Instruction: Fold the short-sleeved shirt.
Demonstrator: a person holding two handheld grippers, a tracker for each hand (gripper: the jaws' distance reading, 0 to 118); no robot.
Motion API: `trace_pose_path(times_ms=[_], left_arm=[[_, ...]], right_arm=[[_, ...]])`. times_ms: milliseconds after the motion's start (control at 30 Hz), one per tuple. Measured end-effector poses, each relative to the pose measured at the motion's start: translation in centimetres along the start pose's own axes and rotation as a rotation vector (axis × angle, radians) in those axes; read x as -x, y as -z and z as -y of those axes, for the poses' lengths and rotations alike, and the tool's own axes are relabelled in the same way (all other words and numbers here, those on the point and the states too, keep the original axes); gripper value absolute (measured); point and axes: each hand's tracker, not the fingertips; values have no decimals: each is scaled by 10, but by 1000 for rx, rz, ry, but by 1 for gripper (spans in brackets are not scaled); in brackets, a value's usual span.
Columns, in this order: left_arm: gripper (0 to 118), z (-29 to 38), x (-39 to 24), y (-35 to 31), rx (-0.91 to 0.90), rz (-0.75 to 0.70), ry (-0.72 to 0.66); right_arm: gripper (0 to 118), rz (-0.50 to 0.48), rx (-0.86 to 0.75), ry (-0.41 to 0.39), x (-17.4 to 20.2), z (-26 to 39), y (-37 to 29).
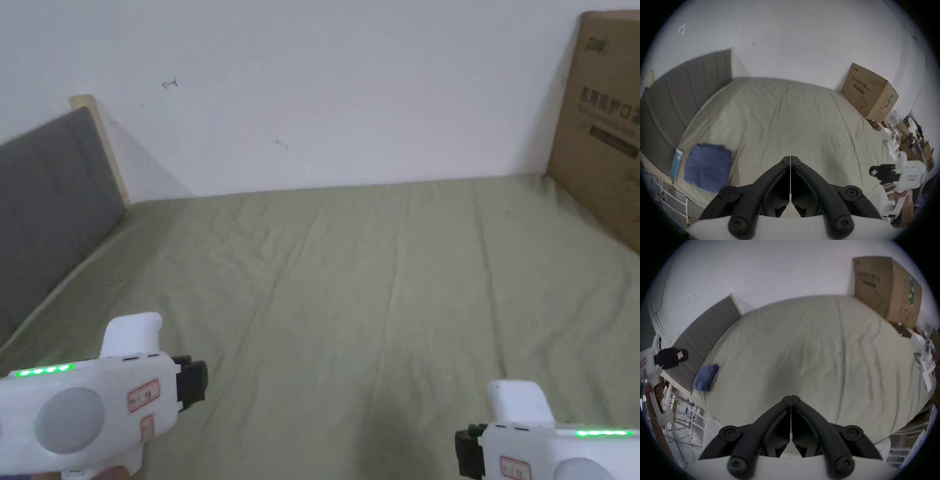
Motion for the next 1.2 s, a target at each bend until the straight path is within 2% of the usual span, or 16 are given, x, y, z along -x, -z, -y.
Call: trace_pose_path(times_ms=[100, 167, 233, 300, 367, 433, 567, 700, 767, 800, 933, 967, 1000, 1033, 1067, 1200], left_arm=[[0, -3, -32, -17, -92, -14, 6], [0, -8, -43, -23, -153, 1, 3], [0, -12, -67, -35, -240, -80, 68], [0, -15, -90, -46, -341, -206, 149], [0, -17, -106, -57, -400, -201, 159], [0, -19, -115, -65, -441, -151, 131], [0, -25, -132, -78, -482, -171, 127], [0, -23, -137, -85, -517, -196, 138], [0, -19, -137, -89, -531, -182, 145], [4, -17, -138, -91, -536, -169, 147], [33, -14, -139, -92, -549, -181, 146], [57, -13, -137, -92, -549, -177, 145], [85, -13, -135, -92, -544, -172, 140], [98, -13, -135, -92, -537, -174, 134], [106, -13, -134, -92, -537, -172, 129], [118, -13, -130, -92, -540, -188, 89]], right_arm=[[0, 38, -161, -33, 7, -20, -25], [0, 104, -279, -91, 18, -37, -46], [0, 172, -364, -152, 29, -48, -61], [0, 167, -412, -189, 40, -61, -78], [0, 135, -493, -186, 49, -68, -98], [0, 182, -562, -202, 60, -74, -112], [0, 288, -650, -271, 78, -79, -130], [0, 230, -735, -181, 77, -68, -141], [0, 252, -737, -168, 79, -66, -142], [0, 261, -736, -171, 80, -66, -142], [16, 264, -739, -150, 78, -67, -140], [40, 254, -738, -127, 77, -68, -141], [84, 243, -730, -112, 75, -69, -142], [104, 235, -733, -102, 75, -68, -142], [109, 233, -752, -101, 75, -65, -144], [110, 280, -771, -145, 76, -65, -139]])
